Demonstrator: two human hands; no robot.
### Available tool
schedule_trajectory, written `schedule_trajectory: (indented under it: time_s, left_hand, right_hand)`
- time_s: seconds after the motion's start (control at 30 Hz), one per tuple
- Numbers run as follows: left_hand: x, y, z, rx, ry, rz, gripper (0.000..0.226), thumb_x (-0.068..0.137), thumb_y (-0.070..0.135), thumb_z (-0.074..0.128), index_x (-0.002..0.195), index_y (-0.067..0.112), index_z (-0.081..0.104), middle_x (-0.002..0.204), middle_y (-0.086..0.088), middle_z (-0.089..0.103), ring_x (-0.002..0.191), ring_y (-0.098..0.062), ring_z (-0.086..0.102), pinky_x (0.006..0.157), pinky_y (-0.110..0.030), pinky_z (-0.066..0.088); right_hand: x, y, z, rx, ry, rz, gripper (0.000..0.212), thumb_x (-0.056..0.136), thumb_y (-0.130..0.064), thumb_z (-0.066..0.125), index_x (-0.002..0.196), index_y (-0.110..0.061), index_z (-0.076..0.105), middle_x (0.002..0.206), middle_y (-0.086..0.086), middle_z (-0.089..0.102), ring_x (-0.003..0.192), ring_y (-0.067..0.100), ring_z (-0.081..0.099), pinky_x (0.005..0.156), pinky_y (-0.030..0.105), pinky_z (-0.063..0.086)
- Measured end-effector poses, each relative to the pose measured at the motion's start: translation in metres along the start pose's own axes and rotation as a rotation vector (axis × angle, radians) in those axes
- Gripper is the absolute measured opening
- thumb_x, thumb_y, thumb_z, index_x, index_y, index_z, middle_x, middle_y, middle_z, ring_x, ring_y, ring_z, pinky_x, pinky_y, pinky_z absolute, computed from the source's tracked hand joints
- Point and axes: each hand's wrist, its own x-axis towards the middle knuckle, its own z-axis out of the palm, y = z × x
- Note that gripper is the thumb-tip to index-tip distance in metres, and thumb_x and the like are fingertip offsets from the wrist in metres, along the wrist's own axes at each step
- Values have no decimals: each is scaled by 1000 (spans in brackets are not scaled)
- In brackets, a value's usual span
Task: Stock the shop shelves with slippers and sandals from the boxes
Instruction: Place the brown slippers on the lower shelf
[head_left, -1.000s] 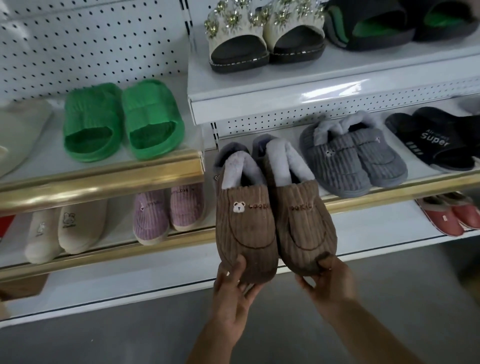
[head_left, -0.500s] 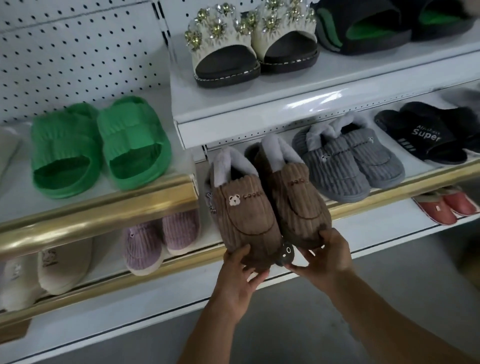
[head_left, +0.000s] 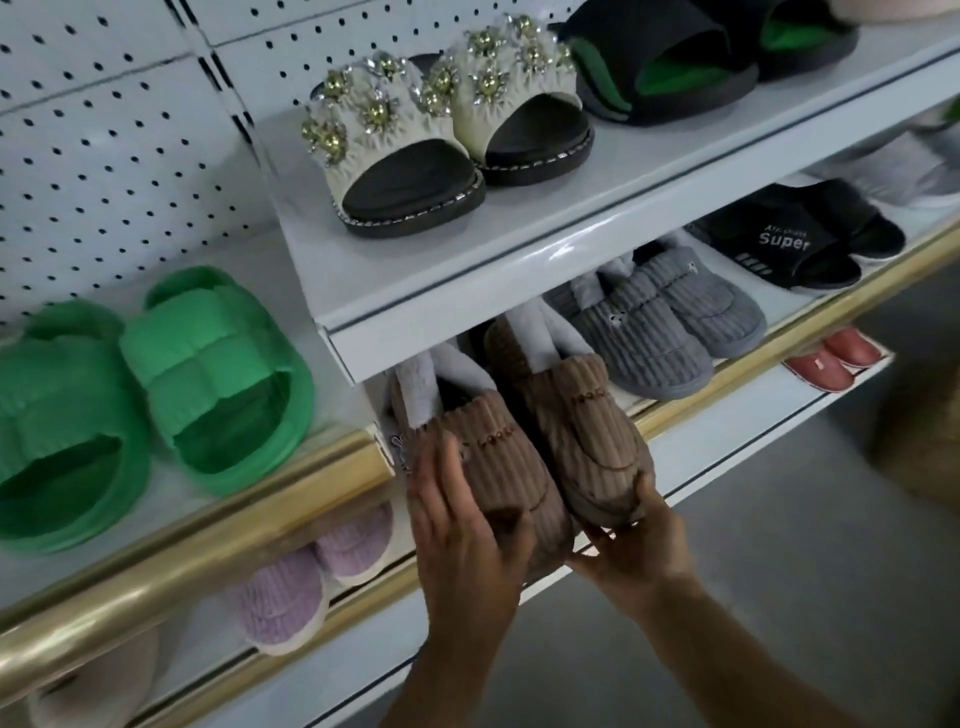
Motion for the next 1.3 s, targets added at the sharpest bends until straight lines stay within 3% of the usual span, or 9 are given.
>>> schedule_trajectory:
  time_s: [0.2, 0.33, 0.47, 0.57, 0.7, 1.03, 1.13, 1.2, 1.3]
  left_hand:
    - [88, 18, 9, 437, -181, 220, 68, 91, 61, 42, 151, 34, 24, 144, -12, 47, 128, -34, 48, 113, -54, 23]
    - [130, 43, 18, 409, -564, 183, 62, 94, 66, 29, 150, 42, 19, 142, -10, 47, 123, -34, 51, 92, -44, 43]
    - [144, 53, 22, 304, -759, 73, 63, 90, 69, 38, 144, 38, 37, 149, -4, 43, 134, -29, 42, 102, -43, 39]
    - [144, 53, 21, 119, -742, 45, 58, 90, 61, 51, 140, 32, 46, 145, -2, 49, 132, -23, 45, 106, -42, 39]
    - [130, 56, 15, -64, -705, -8, 61, 90, 50, 60, 143, 25, 45, 148, -2, 46, 134, -20, 44, 110, -36, 36]
    - [22, 58, -10, -397, -605, -230, 31, 87, 44, 66, 114, 27, 65, 111, 8, 68, 104, -10, 62, 93, -32, 50]
    - [-19, 55, -26, -522, -580, -365, 16, 89, 36, 67, 101, 25, 68, 98, 11, 70, 96, -9, 64, 82, -23, 49]
    - [-43, 48, -37, -572, -549, -429, 7, 90, 33, 67, 85, 29, 64, 88, 13, 69, 89, -10, 65, 82, -26, 49]
    - [-71, 25, -59, -597, -473, -521, 6, 90, 34, 66, 88, 28, 64, 90, 7, 70, 90, -13, 65, 78, -26, 47]
  right_hand:
    - [3, 2, -2, -8, 0, 7, 33, 94, -45, 49, 111, -20, 61, 120, 10, 62, 112, 27, 56, 97, 67, 38]
    - [7, 1, -8, -17, -13, 3, 42, 91, -46, 52, 123, -19, 58, 123, 10, 60, 111, 27, 57, 91, 67, 42]
    - [6, -3, -9, -39, -17, 17, 38, 94, -47, 46, 117, -19, 58, 120, 12, 60, 107, 27, 57, 97, 70, 35]
    - [6, -7, -11, -59, -14, 13, 43, 93, -49, 47, 124, -20, 54, 124, 12, 59, 107, 28, 58, 94, 71, 37]
    - [-5, -13, -18, -102, -14, -23, 37, 91, -50, 49, 112, -21, 60, 119, 12, 62, 103, 28, 59, 73, 62, 48]
    - [-73, -54, -62, -446, 53, -38, 36, 91, -50, 49, 118, -26, 56, 121, 4, 60, 113, 27, 54, 95, 63, 36]
    - [-92, -48, -75, -547, 70, -47, 37, 89, -53, 52, 112, -25, 59, 116, 3, 60, 108, 25, 55, 82, 55, 42]
    - [-99, -38, -79, -617, 88, -71, 36, 88, -55, 52, 107, -26, 61, 112, 1, 62, 106, 23, 57, 79, 49, 42]
    - [-104, -11, -75, -718, 61, -91, 36, 88, -54, 53, 108, -28, 65, 106, -1, 67, 101, 21, 60, 77, 40, 43]
